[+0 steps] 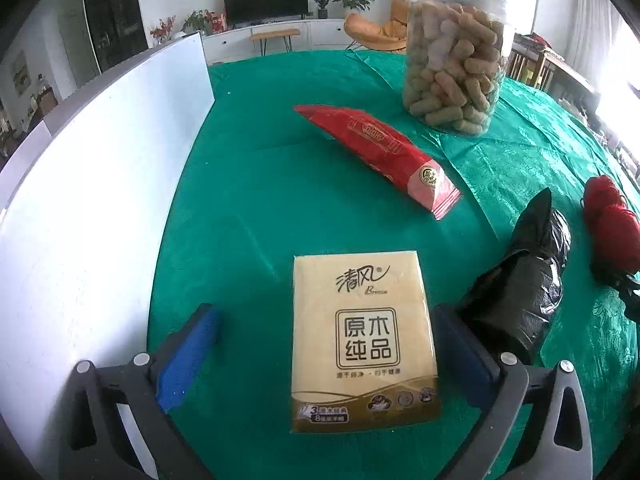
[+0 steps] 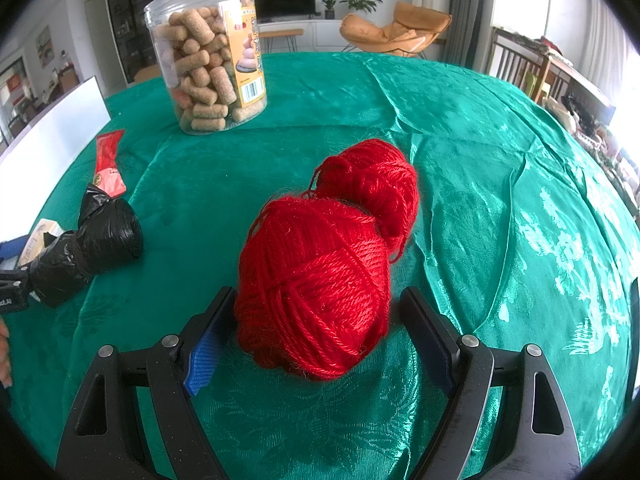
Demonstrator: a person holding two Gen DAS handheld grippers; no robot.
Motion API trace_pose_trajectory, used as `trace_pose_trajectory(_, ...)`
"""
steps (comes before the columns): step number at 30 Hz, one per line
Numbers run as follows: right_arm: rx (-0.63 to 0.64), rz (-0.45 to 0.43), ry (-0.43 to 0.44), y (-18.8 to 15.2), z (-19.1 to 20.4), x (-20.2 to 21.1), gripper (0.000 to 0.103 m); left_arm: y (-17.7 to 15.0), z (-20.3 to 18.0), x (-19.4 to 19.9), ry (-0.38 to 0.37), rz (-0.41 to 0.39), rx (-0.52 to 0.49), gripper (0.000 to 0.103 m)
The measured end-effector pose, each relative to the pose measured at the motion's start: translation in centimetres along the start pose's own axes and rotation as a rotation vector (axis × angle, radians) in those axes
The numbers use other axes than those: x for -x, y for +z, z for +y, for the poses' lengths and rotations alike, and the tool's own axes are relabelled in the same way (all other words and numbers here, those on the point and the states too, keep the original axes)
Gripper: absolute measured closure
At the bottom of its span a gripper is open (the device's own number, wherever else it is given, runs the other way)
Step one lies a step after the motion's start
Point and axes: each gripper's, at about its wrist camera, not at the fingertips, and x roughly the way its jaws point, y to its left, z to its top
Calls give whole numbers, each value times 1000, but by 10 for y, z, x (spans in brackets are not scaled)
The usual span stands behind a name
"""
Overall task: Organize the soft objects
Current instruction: 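Grasp the yellow tissue pack with the left tool while the right tool holds the red yarn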
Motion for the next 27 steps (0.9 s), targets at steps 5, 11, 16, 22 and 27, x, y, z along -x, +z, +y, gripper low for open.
trace_pose_trajectory(5,0,0,0,0,0,0,19,-1,-1,1,1,-3,2,0)
trace_pose_trajectory(11,0,0,0,0,0,0,19,-3,1,3,3,-5,2,0)
trace_pose_trajectory(16,-1,1,-1,0,0,0,19,-2,1,2,2,-5,2,0)
trace_pose_trajectory(22,-1,1,-1,0,0,0,19,-1,1,2,2,-5,2,0)
trace_pose_trajectory(27,-1,1,1,0,-1,1,19,-2,1,2,2,-3,-1,0)
